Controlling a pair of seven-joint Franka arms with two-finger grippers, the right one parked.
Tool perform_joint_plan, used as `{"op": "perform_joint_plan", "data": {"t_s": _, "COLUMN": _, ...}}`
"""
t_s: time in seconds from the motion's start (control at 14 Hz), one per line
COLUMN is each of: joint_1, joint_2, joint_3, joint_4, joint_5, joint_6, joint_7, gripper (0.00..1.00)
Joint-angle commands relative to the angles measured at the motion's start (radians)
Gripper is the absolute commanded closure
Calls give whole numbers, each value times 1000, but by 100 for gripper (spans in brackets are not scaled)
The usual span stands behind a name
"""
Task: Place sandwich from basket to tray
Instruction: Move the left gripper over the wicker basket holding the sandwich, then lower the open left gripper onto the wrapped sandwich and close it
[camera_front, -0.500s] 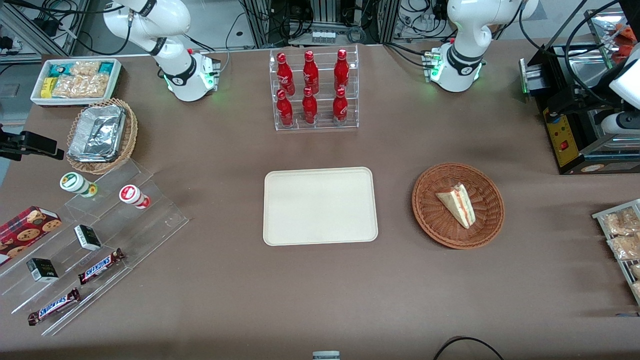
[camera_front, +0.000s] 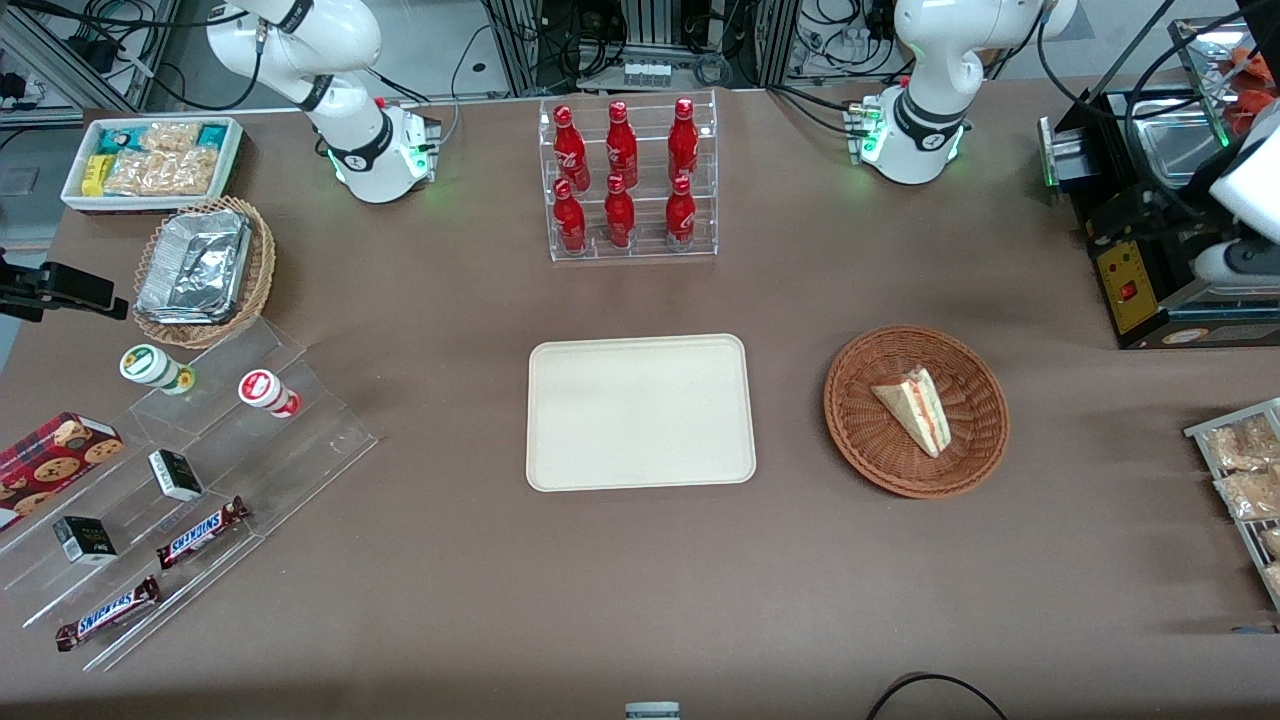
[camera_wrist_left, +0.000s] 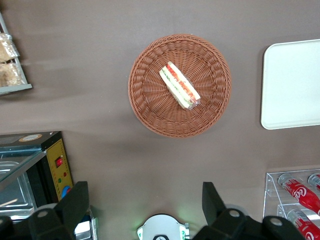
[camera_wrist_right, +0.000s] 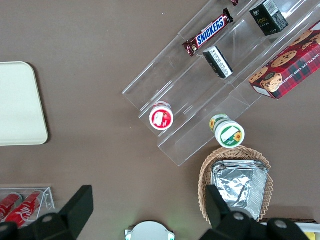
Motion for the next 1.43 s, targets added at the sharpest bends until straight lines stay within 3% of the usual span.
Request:
{"op": "perform_joint_plan", "data": {"t_s": 0.0, "joint_1": -10, "joint_2": 62, "joint_3": -2, "joint_4": 11, "joint_5": -3, "joint_6": 22, "joint_7": 4, "gripper": 0}}
{"op": "perform_joint_plan", "data": {"t_s": 0.79, "joint_1": -11, "joint_2": 73, "joint_3": 0, "joint_4": -317, "joint_5": 7, "joint_6": 376, "joint_7": -19, "gripper": 0}}
{"op": "perform_joint_plan", "data": {"t_s": 1.07, "joint_1": -30, "joint_2": 39, "joint_3": -3, "joint_4": -413, "joint_5": 8, "joint_6": 474, "joint_7": -123, "gripper": 0}}
{"op": "perform_joint_plan", "data": {"t_s": 1.36, "joint_1": -39, "joint_2": -54, "joint_3": -11, "joint_4": -628, "joint_5": 8, "joint_6": 681, "joint_7": -253, "gripper": 0}}
